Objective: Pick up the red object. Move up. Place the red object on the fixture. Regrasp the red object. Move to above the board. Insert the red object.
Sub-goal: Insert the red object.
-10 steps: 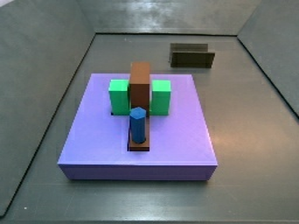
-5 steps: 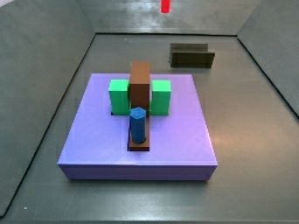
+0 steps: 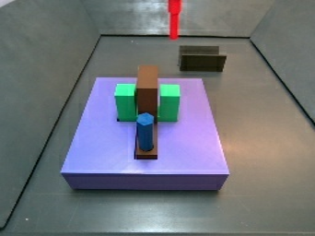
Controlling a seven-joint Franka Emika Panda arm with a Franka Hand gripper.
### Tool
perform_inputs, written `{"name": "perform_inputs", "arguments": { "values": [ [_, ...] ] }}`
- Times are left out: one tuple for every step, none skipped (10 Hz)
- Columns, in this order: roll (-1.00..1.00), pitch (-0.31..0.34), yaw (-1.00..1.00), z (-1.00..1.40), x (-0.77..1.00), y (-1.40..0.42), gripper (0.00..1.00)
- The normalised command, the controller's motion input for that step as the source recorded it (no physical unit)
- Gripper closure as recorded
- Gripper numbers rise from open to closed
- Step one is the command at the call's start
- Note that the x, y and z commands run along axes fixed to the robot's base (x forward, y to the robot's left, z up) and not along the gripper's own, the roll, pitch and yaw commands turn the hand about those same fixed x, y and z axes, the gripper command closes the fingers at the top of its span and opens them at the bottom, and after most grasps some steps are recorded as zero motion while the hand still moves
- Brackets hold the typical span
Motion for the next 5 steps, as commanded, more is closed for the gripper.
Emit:
{"name": "perform_inputs", "arguments": {
  "values": [
    [-0.41, 0.267, -0.1, -0.1, -0.13, -0.21, 1.0],
    [-0.48, 0.317, -0.03, 0.0, -0.2, -0.32, 1.0],
    [-0.48, 0.29, -0.03, 0.0, -0.15, -0.25, 1.0],
    [-0.47, 0.317, 0.0, -0.02, -0.19, -0.12, 1.0],
    [-0.34, 0.177, 0.0, -0.37, -0.06, 0.05, 1.0]
  ]
}}
